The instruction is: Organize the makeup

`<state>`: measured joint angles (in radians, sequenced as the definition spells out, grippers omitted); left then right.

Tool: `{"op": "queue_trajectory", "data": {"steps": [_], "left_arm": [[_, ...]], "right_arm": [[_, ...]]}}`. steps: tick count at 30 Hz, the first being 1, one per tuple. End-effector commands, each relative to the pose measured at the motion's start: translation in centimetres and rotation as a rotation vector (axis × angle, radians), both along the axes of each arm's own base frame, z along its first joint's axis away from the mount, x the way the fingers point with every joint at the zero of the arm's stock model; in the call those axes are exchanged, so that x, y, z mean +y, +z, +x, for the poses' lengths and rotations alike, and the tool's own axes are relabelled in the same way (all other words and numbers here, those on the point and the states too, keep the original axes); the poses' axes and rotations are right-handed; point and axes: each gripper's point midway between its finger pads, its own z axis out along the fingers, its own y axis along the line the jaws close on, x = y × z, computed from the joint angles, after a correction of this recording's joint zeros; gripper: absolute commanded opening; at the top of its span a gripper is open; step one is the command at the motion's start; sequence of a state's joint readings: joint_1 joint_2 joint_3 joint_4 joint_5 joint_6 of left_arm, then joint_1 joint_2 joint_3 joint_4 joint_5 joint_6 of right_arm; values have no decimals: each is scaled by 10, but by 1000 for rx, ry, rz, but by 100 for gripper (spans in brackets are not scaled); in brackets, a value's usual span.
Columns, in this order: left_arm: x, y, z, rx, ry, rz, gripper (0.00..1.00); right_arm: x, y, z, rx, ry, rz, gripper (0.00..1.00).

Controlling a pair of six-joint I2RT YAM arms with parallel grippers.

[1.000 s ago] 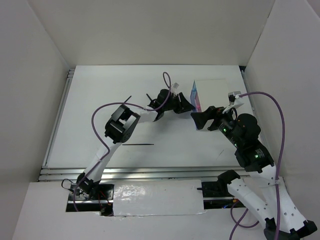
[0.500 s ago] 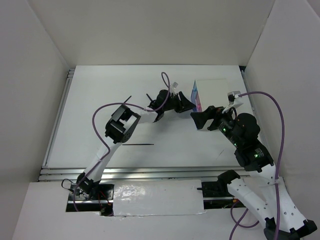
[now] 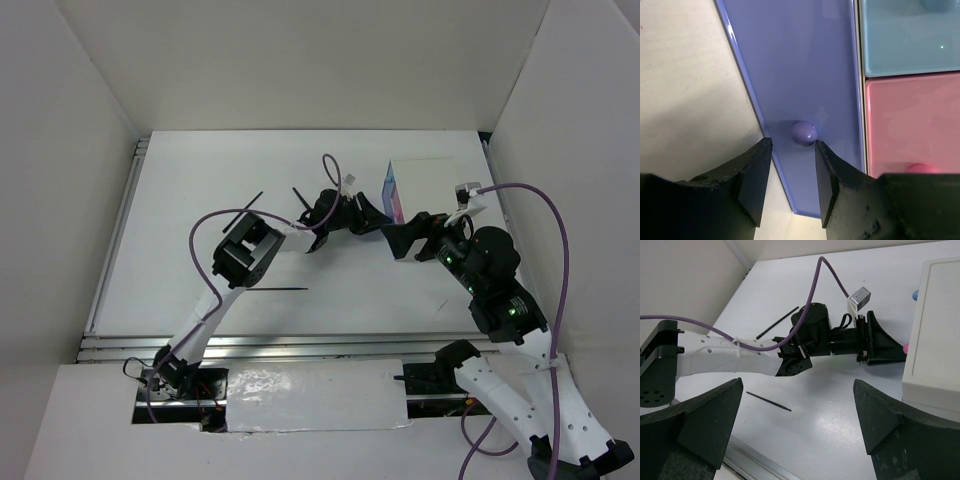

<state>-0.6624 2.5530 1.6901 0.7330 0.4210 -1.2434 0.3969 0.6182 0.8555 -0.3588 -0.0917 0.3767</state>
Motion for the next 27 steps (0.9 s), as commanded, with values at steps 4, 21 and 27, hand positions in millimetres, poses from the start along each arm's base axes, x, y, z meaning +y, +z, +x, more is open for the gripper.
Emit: {"op": "queue_trajectory", "data": {"steps": [4,21,27], "left_arm": [[-9,12,4,-51,12,-69,52],[-10,36,8,-103,11,-116,51],[-11,41,9,-110,10,-122,51]], "right_arm": [[3,7,0,-39,15,15,99],[5,6,1,-36,19,12,99],[4,6,1,-36,18,12,99]]}}
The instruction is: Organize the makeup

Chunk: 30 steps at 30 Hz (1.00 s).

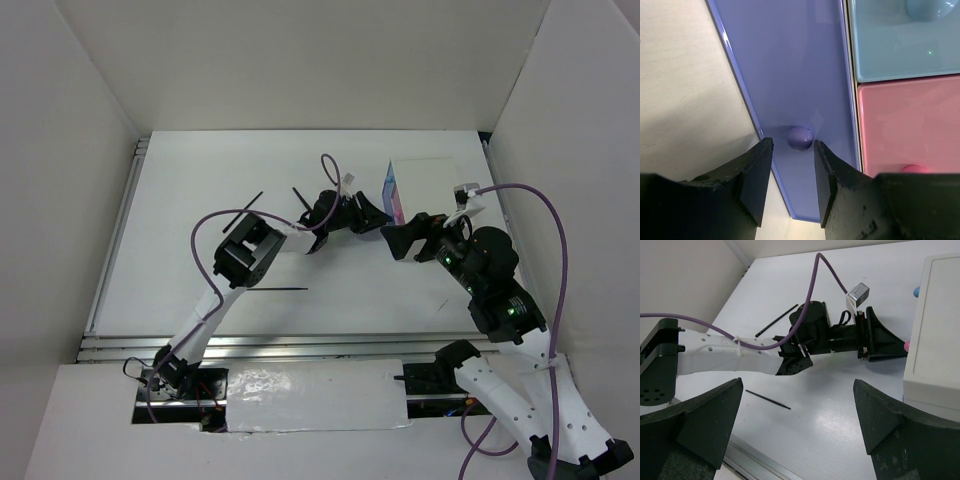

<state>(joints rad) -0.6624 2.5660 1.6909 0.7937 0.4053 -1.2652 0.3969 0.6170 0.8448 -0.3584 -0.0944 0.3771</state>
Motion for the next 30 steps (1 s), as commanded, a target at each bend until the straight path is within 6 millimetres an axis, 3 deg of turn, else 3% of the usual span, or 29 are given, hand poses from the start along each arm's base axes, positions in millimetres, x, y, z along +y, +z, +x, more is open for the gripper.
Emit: {"op": "queue_trajectory", "data": {"steps": [1,11,21,25,30], "left_arm": [[-10,34,4,-88,-10,-82,51],[-13,39,8,-96,-10,-112,42],[-14,37,7,-91,-17,-113,40],[-14,37,6,-92,-22,-111,22],[-5,40,10,-107,-6,-83,13]], "right_arm": [[4,11,1,-43,17,15,99],[5,10,2,-41,20,14,99],[5,9,3,-39,20,13,99],[6,10,4,-36,21,12,99],[5,9,4,-35,14,10,99]]}}
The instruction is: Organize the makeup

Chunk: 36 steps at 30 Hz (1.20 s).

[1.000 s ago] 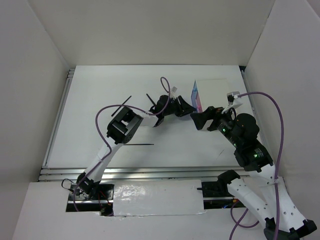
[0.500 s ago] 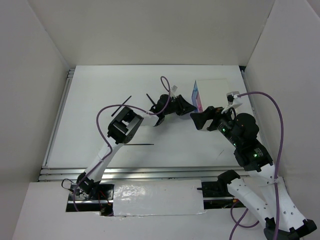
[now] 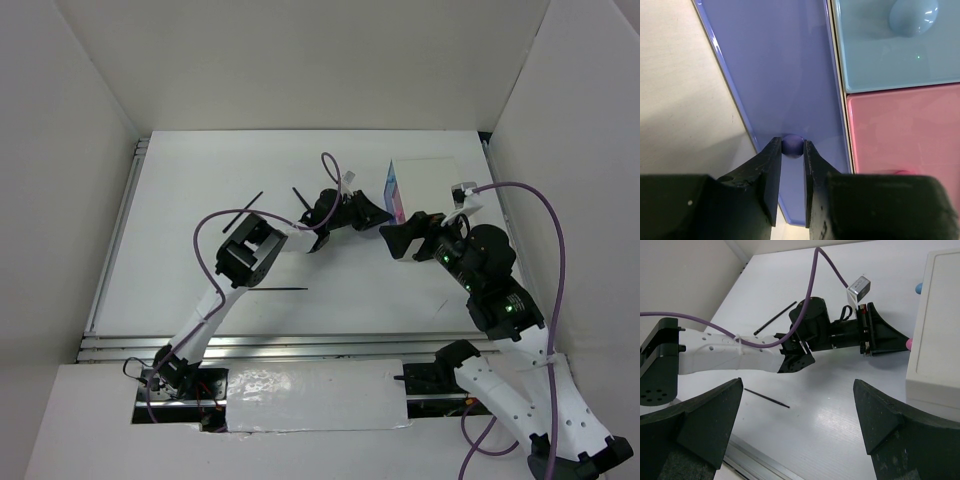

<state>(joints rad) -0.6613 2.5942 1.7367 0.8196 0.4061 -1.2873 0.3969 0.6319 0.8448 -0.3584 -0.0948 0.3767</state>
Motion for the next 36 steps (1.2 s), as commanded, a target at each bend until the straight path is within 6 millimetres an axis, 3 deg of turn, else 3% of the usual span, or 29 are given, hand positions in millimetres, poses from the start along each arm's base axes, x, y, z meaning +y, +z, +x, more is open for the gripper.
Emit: {"op": "queue_trajectory", "data": {"steps": [1,10,27,29,31,33,36], "left_arm": [[5,42,6,-106,3,-50,12],[41,49,18,-117,45,-23,6],[106,61,20,-132,127,37,5],[110,58,19,-127,128,49,9],[113,60,18,-132,130,56,28],[117,65,18,-139,140,52,43],[121,71,15,-152,141,46,55]], "right_arm": [[3,13,1,-49,14,16,99],[1,13,3,-47,0,12,99],[-3,6,10,-21,-37,-12,99],[-3,4,12,-10,-41,-18,99],[-3,2,13,1,-42,-26,95],[-1,3,13,4,-31,-27,81],[2,2,13,9,-9,-34,58]]}}
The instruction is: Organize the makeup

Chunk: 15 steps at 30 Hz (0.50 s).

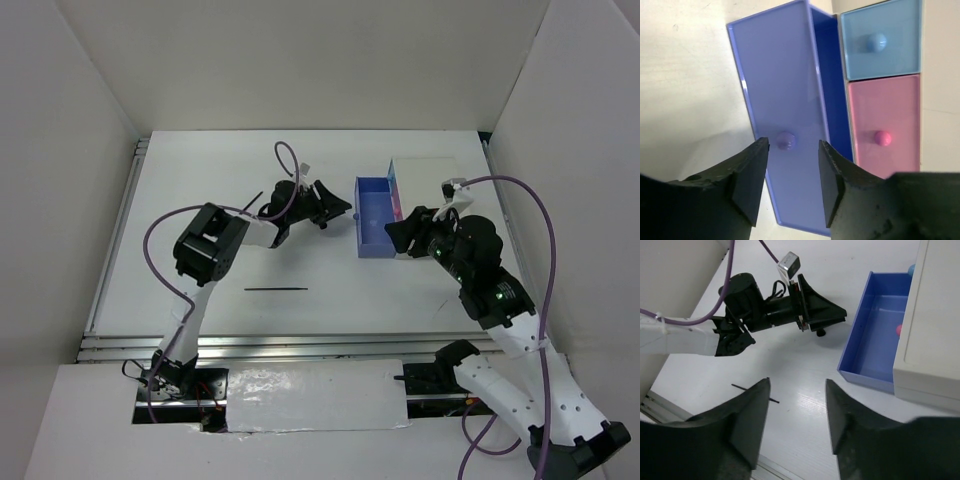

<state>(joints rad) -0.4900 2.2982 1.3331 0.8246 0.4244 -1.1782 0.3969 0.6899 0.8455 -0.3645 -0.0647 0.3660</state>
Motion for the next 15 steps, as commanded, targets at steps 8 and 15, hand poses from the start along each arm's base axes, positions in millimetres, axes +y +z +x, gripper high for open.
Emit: {"op": "queue_trajectory", "data": {"steps": [8,15], "left_arm": [[22,103,-10,-233,4,-42,68],[85,168,-9,-299,202,334,97]], "right_arm": [[2,22,0,-48,9,11,31],[8,26,0,-38,40,12,57]]}}
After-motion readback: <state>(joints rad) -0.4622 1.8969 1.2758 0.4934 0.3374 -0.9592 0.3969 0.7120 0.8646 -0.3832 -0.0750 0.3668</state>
